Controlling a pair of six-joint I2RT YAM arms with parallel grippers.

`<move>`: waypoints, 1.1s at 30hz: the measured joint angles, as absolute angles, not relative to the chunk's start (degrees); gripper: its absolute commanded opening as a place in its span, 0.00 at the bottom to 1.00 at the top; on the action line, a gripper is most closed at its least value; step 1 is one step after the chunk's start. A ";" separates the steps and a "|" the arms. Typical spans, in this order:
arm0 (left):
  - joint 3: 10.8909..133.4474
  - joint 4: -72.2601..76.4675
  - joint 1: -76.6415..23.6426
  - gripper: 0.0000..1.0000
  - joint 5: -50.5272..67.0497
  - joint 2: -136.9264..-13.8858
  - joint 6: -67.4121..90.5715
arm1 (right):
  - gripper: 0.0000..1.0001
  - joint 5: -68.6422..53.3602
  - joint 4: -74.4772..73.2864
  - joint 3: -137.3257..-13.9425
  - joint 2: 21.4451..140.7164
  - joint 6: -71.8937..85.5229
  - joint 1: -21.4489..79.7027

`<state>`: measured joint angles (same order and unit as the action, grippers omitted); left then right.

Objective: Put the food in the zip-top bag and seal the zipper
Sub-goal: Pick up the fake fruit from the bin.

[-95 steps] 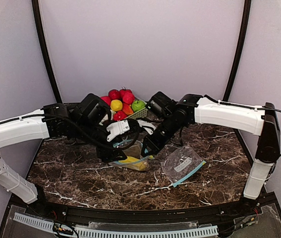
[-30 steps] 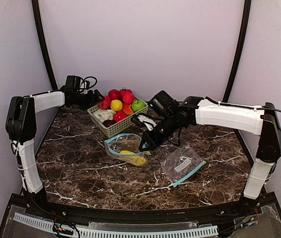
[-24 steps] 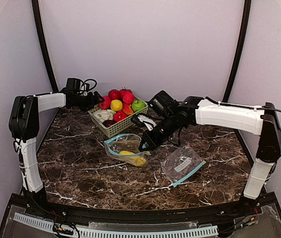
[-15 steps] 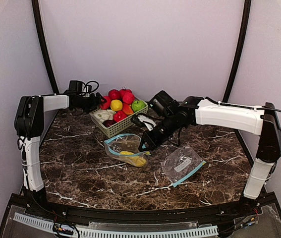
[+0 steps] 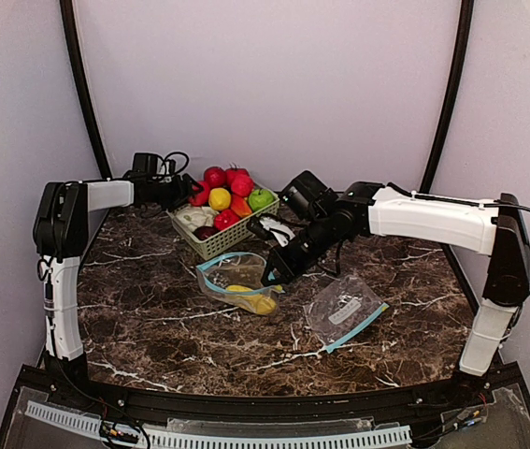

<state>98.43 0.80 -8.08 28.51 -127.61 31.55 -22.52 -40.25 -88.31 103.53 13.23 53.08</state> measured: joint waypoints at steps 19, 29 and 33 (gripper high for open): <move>98.45 1.21 -8.08 0.65 29.23 -128.01 32.29 | 0.00 -22.50 -40.25 -88.31 103.53 13.43 53.08; 88.55 0.58 -7.99 0.63 23.88 -116.40 29.56 | 0.00 -22.50 -40.25 -88.31 103.53 13.41 53.08; 85.52 0.64 -7.99 0.63 21.87 -111.46 28.45 | 0.00 -22.50 -40.25 -88.31 103.53 13.41 53.08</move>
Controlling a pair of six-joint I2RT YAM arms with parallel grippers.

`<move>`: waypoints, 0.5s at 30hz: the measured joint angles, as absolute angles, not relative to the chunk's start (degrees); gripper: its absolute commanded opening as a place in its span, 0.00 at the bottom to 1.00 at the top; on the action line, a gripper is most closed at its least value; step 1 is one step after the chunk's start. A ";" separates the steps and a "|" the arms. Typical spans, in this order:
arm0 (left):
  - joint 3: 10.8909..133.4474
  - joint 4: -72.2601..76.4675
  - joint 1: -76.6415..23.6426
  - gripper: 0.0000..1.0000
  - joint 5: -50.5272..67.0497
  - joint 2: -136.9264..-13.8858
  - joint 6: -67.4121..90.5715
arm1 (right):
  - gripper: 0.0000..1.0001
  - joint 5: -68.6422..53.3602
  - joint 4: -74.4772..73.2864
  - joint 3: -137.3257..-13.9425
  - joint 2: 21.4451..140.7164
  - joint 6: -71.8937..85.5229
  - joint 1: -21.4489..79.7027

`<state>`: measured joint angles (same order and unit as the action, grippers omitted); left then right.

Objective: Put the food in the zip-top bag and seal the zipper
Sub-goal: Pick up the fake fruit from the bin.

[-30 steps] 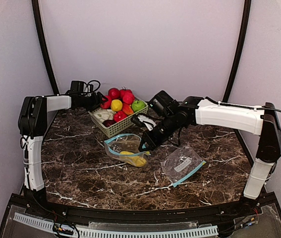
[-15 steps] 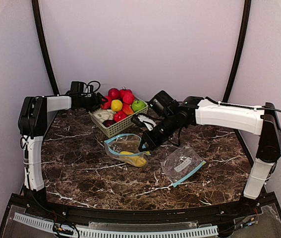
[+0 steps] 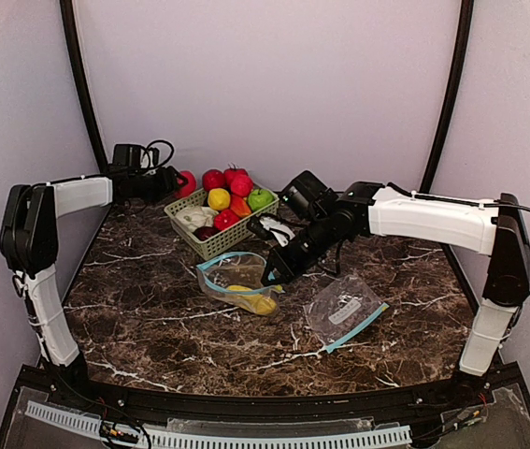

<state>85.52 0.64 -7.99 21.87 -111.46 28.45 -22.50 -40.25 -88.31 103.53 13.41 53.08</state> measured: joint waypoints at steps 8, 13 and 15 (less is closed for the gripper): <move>72.77 1.17 -8.47 0.63 20.58 -97.19 27.55 | 0.00 -22.37 -40.23 -88.31 103.53 13.39 53.08; 65.91 -0.97 -13.34 0.62 20.53 -82.48 25.63 | 0.00 -21.34 -40.27 -88.38 103.53 13.34 53.08; 64.29 -2.55 -17.82 0.62 20.73 -77.01 24.53 | 0.00 -20.80 -40.32 -88.55 103.53 13.15 53.08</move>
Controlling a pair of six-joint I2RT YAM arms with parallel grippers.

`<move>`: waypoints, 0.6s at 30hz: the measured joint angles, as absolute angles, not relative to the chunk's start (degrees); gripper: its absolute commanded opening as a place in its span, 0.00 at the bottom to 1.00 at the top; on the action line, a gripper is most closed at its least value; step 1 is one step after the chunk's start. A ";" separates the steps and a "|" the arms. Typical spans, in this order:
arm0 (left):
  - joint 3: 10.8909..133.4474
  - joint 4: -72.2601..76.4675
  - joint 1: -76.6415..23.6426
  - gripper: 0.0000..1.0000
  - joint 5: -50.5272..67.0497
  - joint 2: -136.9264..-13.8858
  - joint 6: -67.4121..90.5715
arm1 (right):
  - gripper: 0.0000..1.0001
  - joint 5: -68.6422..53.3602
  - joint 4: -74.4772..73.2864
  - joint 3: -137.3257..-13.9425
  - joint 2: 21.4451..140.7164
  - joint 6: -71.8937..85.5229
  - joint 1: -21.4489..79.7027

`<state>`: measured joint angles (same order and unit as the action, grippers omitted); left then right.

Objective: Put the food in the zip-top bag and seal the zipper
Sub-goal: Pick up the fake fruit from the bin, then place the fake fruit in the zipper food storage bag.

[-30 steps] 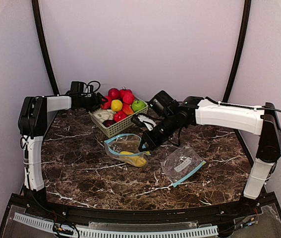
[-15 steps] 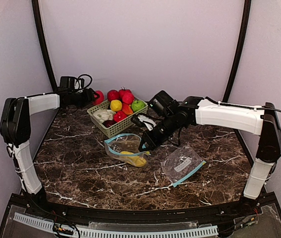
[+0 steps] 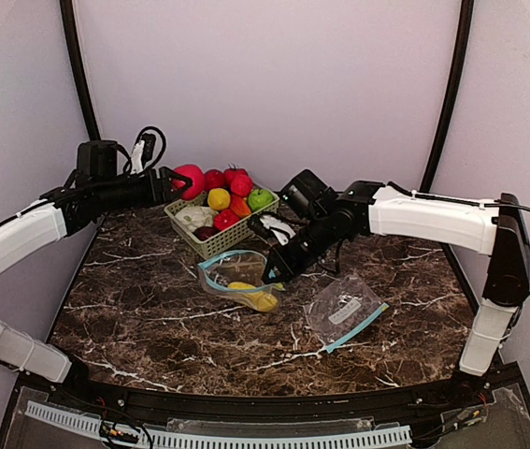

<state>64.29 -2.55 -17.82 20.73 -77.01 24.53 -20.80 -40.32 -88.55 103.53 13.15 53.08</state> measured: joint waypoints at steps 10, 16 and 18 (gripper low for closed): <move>61.34 -18.33 -34.89 0.62 20.99 -65.58 21.52 | 0.00 -19.46 -40.29 -89.47 103.63 12.56 53.08; 62.04 -24.60 -43.42 0.61 20.16 -67.75 21.37 | 0.00 -19.25 -40.29 -89.49 103.63 12.56 53.08; 63.48 -26.13 -45.36 0.61 19.88 -69.93 21.17 | 0.00 -19.18 -40.29 -89.49 103.63 12.56 53.08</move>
